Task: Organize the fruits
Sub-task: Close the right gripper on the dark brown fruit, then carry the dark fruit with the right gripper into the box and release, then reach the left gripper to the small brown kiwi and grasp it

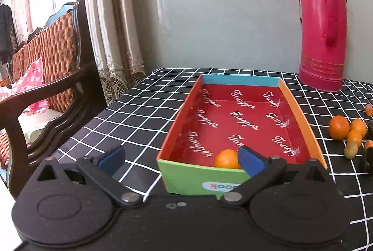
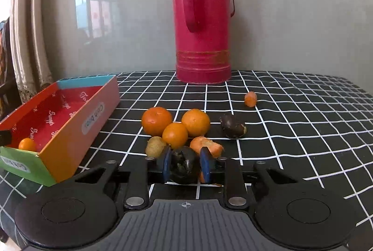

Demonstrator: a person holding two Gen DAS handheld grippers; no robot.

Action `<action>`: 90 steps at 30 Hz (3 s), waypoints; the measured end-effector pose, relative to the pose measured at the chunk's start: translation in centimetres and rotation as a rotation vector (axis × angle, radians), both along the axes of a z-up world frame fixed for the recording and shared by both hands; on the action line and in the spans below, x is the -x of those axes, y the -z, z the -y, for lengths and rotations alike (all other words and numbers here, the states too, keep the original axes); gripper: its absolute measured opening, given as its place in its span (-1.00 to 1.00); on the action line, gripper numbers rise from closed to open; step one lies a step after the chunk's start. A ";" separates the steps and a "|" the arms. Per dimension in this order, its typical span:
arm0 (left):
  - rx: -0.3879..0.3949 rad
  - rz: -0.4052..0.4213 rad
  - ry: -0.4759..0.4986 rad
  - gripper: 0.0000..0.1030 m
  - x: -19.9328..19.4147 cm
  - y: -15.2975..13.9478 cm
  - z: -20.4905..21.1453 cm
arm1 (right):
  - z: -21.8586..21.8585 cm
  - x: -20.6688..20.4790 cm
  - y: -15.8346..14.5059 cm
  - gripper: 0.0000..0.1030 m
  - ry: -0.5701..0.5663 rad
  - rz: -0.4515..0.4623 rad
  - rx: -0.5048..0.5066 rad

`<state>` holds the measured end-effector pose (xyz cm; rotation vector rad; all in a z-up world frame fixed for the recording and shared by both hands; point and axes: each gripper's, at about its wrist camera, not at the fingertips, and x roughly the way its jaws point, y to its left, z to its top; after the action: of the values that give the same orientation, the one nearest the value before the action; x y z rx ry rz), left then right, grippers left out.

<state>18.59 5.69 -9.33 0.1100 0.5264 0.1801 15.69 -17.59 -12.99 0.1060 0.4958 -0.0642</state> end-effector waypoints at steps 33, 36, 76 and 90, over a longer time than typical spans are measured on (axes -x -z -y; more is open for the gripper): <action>0.045 -0.005 -0.070 0.88 0.0 -0.2 -2.4 | -4.6 0.4 -3.8 -0.31 -0.300 0.177 -0.168; 0.048 -0.004 -0.091 0.88 0.0 -0.3 -2.8 | -7.3 -0.8 -4.1 -0.31 -0.394 0.147 -0.130; -0.020 0.119 0.250 0.88 3.5 -2.1 9.0 | 2.7 5.0 -2.8 0.96 0.254 0.283 0.150; -0.074 0.009 0.400 0.65 1.7 2.6 17.5 | 7.7 8.2 -1.5 1.00 0.572 0.302 0.320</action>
<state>16.88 -11.84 -11.88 0.2831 0.4792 -0.1902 7.48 -25.29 -11.47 -0.0591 0.1367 -0.6754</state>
